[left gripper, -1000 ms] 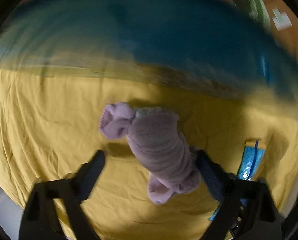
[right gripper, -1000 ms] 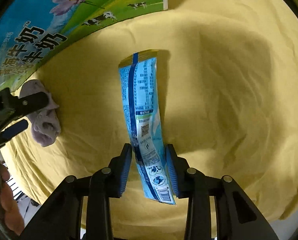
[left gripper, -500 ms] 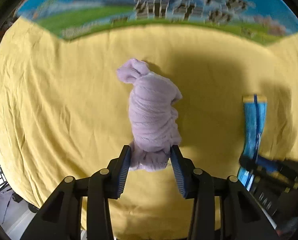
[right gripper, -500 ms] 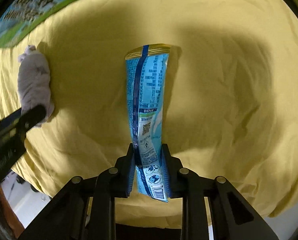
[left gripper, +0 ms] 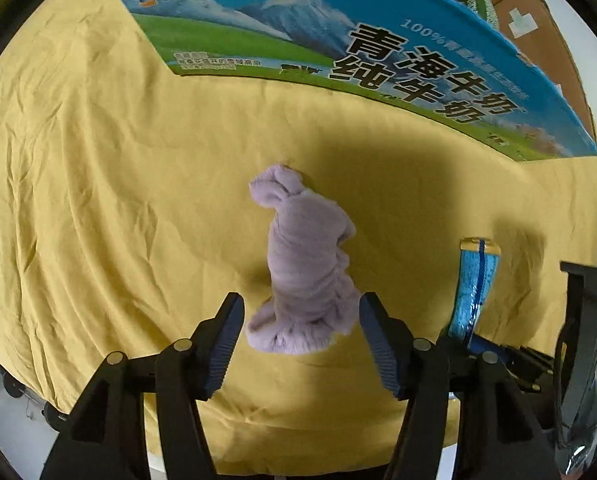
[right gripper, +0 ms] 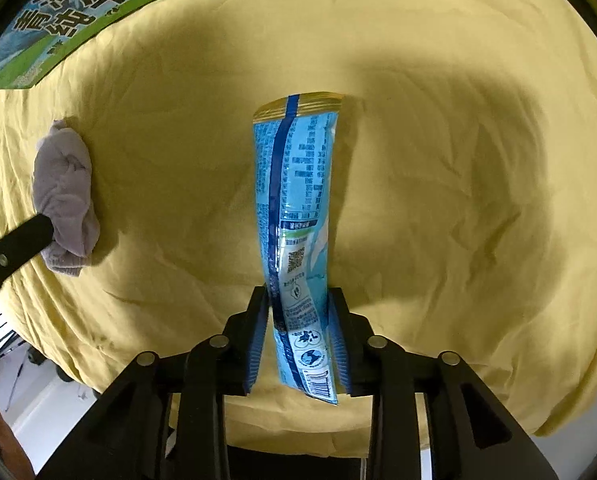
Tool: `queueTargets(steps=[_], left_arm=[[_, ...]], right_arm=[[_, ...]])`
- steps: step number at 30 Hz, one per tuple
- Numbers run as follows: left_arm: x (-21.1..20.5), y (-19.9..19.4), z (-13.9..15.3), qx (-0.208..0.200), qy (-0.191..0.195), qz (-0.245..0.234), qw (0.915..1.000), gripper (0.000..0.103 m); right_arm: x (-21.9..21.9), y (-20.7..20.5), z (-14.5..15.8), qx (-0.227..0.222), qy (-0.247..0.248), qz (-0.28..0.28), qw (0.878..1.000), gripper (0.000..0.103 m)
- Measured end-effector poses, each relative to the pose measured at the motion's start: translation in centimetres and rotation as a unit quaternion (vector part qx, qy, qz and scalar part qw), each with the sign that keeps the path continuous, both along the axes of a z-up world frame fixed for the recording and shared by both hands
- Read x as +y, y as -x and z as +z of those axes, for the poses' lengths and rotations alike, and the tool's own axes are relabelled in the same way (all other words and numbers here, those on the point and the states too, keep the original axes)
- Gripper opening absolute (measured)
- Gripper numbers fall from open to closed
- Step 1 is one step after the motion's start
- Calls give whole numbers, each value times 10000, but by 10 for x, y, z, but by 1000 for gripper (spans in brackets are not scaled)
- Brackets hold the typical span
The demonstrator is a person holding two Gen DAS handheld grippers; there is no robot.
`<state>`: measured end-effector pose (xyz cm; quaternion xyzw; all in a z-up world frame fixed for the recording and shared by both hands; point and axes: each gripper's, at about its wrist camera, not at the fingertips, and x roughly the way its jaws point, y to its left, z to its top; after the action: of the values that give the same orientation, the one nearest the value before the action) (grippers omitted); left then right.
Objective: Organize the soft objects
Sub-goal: 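Grasp the lilac sock with the left tool while the right tool grasps the blue stick pack, then carry the sock and blue stick pack over the box and lower them in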
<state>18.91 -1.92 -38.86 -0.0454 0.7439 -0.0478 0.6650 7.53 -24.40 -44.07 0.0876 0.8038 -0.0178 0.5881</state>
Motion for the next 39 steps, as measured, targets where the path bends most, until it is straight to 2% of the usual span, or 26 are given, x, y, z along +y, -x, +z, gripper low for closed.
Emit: queueTargets(steps=[11, 13, 16, 17, 18, 20, 23, 31, 36, 39], left_arm=[[-30, -14, -43, 315, -795, -548, 9948, 58], [-29, -8, -46, 222, -836, -554, 9947, 60], [-25, -6, -51, 129, -780, -516, 9955, 57], [-24, -2, -53, 92, -755, -499, 9959, 52], [-21, -1, -52, 71, -663, -480, 9966, 42], [-23, 14, -52, 19, -723, -507, 9961, 33], [-23, 22, -51, -27, -785, -512, 9956, 30], [-39, 34, -18, -223, -640, -481, 9965, 29], [-39, 32, 23, -504, -364, -423, 9972, 29], [-33, 27, 53, -716, -172, -333, 9967, 29]], right_arm=[[-12, -17, 2, 65, 40, -58, 10000, 40], [-4, -16, -1, 67, 101, -51, 9999, 40], [0, -16, -1, 54, 197, 4, 9998, 40], [1, -16, -2, 50, 229, 13, 9997, 40], [4, -14, -1, 40, 292, 59, 9995, 39], [7, -14, -1, 22, 379, 82, 9992, 34], [10, -11, 1, -37, 465, 93, 9989, 24], [13, -11, 13, -189, 272, 162, 9993, 17], [14, -12, 45, -456, 12, 218, 9987, 16], [13, -19, 79, -722, -241, 168, 9970, 16]])
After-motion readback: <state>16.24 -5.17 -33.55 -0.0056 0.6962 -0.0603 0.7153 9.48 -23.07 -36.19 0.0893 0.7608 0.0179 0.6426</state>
